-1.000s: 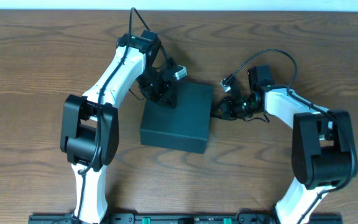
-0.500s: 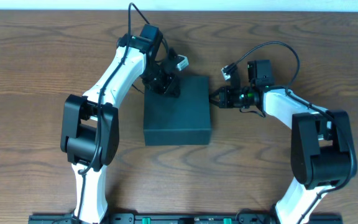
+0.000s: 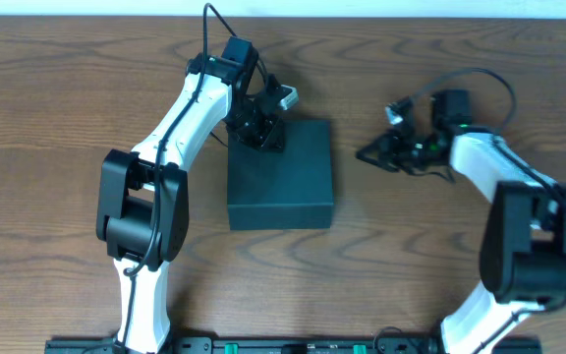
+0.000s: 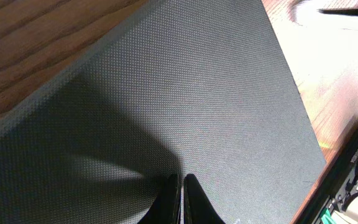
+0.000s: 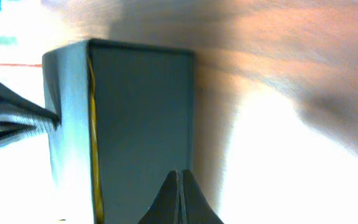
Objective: Pack container
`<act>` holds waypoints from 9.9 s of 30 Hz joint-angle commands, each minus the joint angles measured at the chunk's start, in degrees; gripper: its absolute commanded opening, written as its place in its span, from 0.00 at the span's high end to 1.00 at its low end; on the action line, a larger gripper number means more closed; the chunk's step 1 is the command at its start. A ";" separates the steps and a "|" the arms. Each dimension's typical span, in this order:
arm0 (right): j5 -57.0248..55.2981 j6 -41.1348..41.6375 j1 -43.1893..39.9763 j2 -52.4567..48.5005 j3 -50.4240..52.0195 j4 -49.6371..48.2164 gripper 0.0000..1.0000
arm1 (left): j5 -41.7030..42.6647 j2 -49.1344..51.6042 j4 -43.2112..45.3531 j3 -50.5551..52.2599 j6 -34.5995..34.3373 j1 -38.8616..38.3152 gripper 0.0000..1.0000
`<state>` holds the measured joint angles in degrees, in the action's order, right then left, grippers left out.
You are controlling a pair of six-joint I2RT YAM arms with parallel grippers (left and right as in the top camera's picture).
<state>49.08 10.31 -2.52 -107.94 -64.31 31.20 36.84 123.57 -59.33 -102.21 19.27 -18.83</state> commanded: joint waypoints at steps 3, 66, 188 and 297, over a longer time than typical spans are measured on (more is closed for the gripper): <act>-6.54 -11.91 1.33 9.53 -1.07 10.62 0.98 | -5.95 2.71 -0.46 0.46 -0.17 0.07 0.94; -65.64 35.30 55.06 16.06 23.17 -27.93 0.99 | -4.42 2.71 -0.81 0.48 1.53 2.99 0.94; -38.12 -0.94 1.75 61.90 20.50 11.93 0.01 | -31.95 -121.44 29.05 84.83 -22.75 33.16 0.05; -42.64 -11.21 6.88 107.62 55.52 2.82 0.01 | -32.81 -123.32 34.69 95.08 -24.41 33.05 0.05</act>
<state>6.50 0.12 3.64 -0.84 -9.23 34.02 4.45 0.62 -24.77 -8.27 -4.71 13.89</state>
